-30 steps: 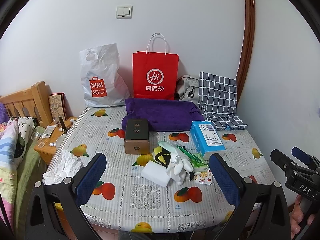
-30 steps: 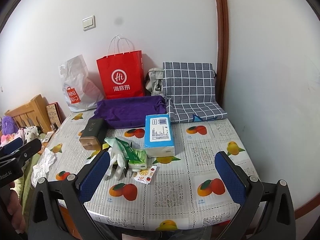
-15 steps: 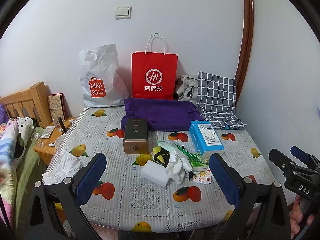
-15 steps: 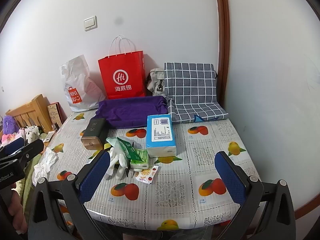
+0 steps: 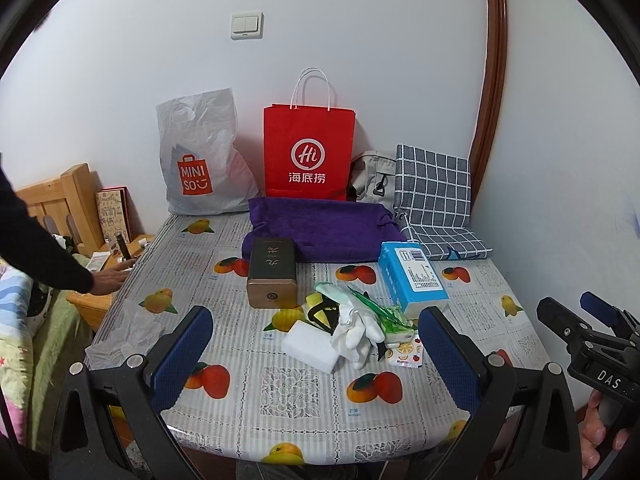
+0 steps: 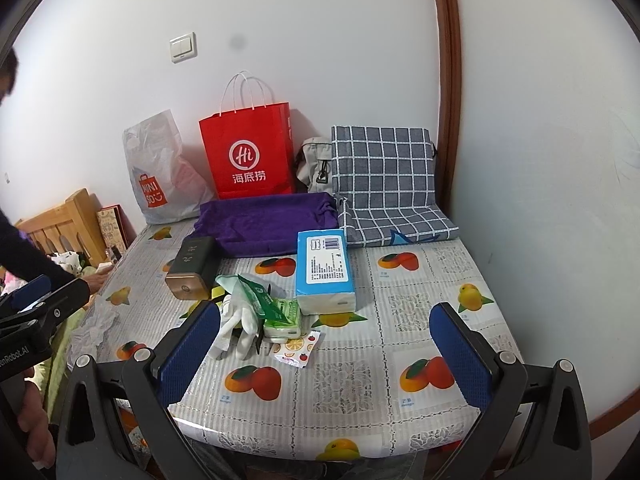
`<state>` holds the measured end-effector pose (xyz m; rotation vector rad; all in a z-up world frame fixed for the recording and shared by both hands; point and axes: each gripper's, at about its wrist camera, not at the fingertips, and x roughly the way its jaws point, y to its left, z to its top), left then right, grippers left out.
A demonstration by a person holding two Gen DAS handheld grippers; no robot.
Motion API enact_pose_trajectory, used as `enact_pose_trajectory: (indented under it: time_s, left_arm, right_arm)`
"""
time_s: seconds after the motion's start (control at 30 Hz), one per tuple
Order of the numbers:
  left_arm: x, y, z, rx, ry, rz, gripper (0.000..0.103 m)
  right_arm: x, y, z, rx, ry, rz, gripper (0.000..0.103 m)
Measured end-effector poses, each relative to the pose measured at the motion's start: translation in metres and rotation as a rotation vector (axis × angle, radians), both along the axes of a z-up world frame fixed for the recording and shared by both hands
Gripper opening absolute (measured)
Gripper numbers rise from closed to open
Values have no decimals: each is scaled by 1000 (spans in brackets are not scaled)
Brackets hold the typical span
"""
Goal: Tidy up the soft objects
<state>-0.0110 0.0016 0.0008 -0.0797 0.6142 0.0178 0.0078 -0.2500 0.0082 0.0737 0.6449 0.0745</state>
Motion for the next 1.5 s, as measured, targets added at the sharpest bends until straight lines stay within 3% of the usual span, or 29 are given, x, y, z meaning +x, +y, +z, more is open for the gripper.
enact_pose_trajectory:
  time_s: [1.33,1.5]
  left_arm:
    - [6,7,5,0,4,7,103]
    - [18,16,-8,0,27,21,103]
  right_arm:
    - [-3,3,2,3,-16,14,103]
    - [4,3,-5,2,-5,24,103]
